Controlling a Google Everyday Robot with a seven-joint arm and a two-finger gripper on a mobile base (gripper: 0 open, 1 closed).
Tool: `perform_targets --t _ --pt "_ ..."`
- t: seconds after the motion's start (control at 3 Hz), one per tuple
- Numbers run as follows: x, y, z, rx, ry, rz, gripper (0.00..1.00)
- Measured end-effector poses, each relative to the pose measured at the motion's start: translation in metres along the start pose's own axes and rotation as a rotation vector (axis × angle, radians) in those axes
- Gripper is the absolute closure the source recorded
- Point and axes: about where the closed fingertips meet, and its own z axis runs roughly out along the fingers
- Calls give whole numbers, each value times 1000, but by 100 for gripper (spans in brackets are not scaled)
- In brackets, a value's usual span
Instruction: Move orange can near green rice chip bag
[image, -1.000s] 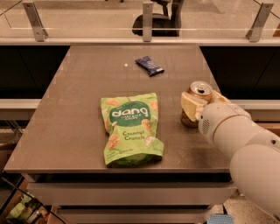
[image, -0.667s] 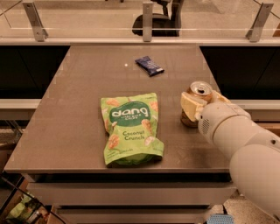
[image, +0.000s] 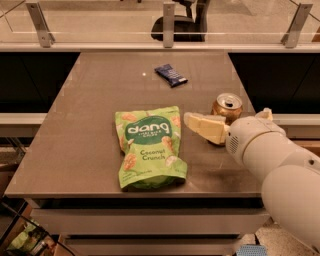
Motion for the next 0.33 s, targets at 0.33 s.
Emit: perform_targets --t 0.33 --pt "0 0 0 0 0 0 0"
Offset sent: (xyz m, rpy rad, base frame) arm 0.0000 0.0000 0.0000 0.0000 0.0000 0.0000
